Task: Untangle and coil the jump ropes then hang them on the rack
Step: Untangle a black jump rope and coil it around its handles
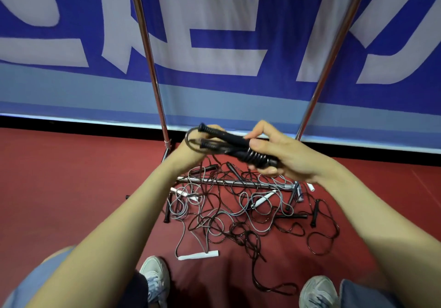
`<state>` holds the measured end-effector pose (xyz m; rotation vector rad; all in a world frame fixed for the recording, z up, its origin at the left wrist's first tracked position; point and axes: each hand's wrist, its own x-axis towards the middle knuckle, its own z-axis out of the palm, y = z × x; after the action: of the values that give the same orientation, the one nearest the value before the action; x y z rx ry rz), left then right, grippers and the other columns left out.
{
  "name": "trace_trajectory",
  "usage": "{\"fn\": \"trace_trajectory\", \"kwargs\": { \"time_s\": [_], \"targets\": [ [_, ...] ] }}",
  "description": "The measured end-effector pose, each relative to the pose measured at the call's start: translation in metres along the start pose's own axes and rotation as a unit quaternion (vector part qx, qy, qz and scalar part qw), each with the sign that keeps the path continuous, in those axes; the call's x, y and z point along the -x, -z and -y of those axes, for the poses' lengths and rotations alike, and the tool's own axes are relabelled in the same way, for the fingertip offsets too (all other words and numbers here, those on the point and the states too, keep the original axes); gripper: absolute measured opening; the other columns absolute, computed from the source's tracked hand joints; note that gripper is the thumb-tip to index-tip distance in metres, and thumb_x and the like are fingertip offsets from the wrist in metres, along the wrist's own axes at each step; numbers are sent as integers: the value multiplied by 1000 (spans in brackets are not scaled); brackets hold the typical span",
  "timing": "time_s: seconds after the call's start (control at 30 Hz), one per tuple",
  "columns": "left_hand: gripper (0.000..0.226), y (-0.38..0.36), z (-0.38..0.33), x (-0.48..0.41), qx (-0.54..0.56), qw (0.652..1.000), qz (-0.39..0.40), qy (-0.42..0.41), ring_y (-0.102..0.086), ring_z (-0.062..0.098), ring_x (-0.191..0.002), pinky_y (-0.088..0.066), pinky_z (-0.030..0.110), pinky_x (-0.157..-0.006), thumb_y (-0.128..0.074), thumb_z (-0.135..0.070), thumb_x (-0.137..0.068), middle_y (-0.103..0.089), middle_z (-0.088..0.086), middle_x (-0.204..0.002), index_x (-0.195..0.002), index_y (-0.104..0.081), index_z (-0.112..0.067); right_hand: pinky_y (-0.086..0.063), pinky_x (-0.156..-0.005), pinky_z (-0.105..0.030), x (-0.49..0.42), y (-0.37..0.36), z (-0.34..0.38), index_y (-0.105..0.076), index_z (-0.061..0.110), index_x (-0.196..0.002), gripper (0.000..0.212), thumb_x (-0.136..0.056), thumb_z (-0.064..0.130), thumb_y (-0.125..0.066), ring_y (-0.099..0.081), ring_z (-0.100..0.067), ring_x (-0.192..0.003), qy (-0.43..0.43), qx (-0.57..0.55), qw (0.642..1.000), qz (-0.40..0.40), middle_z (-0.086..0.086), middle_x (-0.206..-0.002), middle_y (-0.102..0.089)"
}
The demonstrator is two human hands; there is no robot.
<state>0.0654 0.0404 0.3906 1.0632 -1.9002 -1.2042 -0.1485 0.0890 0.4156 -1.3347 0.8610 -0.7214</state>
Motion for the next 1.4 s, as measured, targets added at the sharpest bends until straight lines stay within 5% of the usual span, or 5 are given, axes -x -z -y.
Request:
{"fn": "trace_trajectory", "kwargs": {
  "time_s": [0.23, 0.57, 0.73, 1.0, 1.4],
  "targets": [
    [14, -7, -17, 3, -14, 998, 48, 33, -44, 17, -66, -35, 31, -69, -79, -20, -76, -51, 5, -67, -75, -69, -10, -33, -45, -16, 1, 2, -19, -42, 20, -114, 30, -94, 34, -59, -42, -4, -48, -129, 314, 940, 16, 3, -70, -52],
    [33, -22, -28, 6, 55, 994, 72, 67, -64, 21, -74, -47, 25, -65, -66, -5, -88, -65, 7, -87, -119, -58, -12, -45, -84, -41, -5, 18, -22, -43, 27, -129, 32, -98, 37, -47, -57, -30, -102, -12, 563, 799, -211, -4, -116, -56],
    [11, -25, -25, 2, -23, 989, 79, 124, -65, 16, -63, -48, 23, -52, -67, -17, -89, -67, 11, -77, -90, -60, -7, -45, -73, -40, -2, 12, -14, -40, 25, -135, 38, -100, 39, -44, -59, -34, -89, 42, 612, 749, -251, -3, -107, -49],
    [11, -27, -17, -2, -273, 920, -269, -86, -56, 31, -70, -43, 41, -65, -57, -9, -89, -47, 5, -85, -82, -48, -8, -47, -74, -39, -6, 9, -16, -41, 23, -133, 36, -100, 39, -43, -58, -27, -85, 39, 588, 767, -254, 1, -102, -49],
    [25, -46, -39, 8, 92, 989, -105, 52, -37, 9, -53, -30, 25, -54, -55, -29, -97, -59, -3, -66, -78, -60, -14, -47, -88, -41, -14, 18, -21, -39, 27, -139, 40, -100, 33, -46, -57, -27, -92, 34, 441, 839, -316, -7, -122, -54]
  ]
}}
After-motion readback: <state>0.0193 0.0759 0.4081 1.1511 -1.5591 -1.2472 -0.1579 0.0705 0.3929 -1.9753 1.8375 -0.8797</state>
